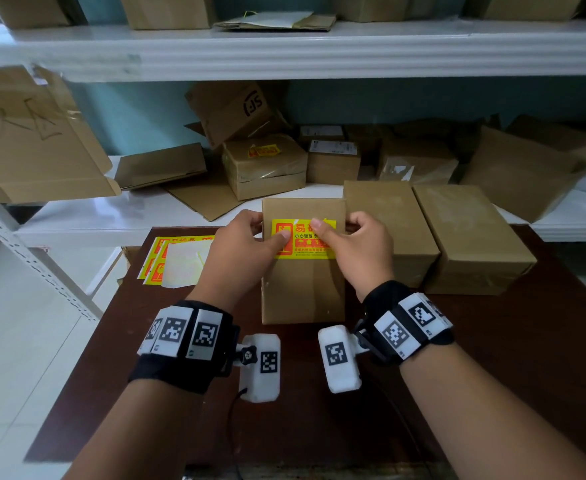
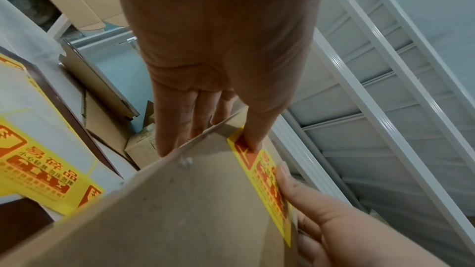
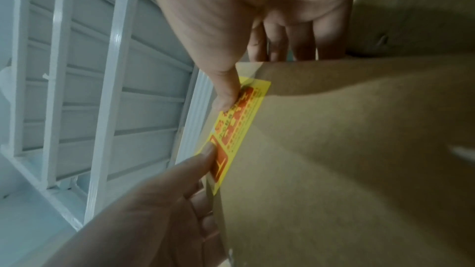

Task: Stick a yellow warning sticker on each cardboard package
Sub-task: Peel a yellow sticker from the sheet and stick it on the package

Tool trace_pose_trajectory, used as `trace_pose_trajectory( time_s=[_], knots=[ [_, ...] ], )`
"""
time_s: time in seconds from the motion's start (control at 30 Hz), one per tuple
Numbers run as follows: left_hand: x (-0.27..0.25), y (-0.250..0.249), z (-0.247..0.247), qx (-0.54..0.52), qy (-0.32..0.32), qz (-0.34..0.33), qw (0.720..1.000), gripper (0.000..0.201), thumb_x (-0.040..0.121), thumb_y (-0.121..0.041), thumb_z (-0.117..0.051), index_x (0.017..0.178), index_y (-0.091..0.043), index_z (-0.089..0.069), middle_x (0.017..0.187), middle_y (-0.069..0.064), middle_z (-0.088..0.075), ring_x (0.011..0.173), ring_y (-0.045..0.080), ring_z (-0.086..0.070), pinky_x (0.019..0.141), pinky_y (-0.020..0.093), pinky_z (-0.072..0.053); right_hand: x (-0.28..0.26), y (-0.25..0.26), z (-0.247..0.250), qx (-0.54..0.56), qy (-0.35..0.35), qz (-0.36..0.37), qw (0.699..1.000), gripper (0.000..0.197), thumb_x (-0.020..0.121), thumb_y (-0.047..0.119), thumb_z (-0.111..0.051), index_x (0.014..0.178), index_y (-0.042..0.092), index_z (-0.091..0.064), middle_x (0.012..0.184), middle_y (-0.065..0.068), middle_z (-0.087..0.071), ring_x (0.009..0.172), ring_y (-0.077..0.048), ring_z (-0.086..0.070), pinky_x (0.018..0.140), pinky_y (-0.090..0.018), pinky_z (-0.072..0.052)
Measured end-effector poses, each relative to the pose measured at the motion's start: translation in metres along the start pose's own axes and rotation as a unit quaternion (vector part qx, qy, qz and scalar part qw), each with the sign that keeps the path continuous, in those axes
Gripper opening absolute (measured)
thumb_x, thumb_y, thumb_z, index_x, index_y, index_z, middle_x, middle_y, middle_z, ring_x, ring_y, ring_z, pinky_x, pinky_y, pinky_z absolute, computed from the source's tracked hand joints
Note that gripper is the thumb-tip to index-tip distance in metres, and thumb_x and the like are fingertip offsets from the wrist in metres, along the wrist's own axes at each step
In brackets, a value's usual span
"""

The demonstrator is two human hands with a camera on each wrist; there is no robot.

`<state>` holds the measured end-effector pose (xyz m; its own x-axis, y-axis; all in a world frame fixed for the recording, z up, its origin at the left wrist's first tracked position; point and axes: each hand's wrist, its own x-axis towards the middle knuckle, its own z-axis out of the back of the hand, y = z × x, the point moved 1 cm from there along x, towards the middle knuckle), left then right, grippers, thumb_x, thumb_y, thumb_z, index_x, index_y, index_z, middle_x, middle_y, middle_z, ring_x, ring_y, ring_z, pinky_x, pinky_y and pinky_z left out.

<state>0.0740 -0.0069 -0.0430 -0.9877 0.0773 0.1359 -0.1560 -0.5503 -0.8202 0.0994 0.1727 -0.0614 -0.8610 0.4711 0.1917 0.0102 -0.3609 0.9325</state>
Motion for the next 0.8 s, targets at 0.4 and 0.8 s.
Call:
trace_pose_trajectory(
  time_s=[0.4,0.8],
  knots=[
    [-0.001,-0.001,0.003,0.008,0.007,0.012,1.000,0.041,0.089,-0.041,-0.071,0.124,-0.019,-0.064,0.117,-0.002,-0.072,0.100,0.010,-0.069,0.092,0.038,-0.056,0.007,-0.009,0.002,0.084,0.009,-0.048,0.995,0.026,0.098,0.031,-0.066,0.113,0.013,-0.076,0.106,0.004,-0.078,0.100,-0.007,-0.070,0.100,-0.035,-0.055],
    [0.006,0.002,0.000,0.074,-0.015,0.033,0.997,0.073,0.075,-0.078,-0.057,0.117,-0.018,-0.062,0.102,-0.003,-0.069,0.097,0.019,-0.065,0.081,0.037,-0.054,-0.004,-0.006,-0.005,-0.015,0.029,0.043,0.999,0.030,0.082,0.039,-0.081,0.109,0.025,-0.077,0.086,0.021,-0.069,0.077,0.019,-0.059,0.068,-0.003,-0.044]
  ],
)
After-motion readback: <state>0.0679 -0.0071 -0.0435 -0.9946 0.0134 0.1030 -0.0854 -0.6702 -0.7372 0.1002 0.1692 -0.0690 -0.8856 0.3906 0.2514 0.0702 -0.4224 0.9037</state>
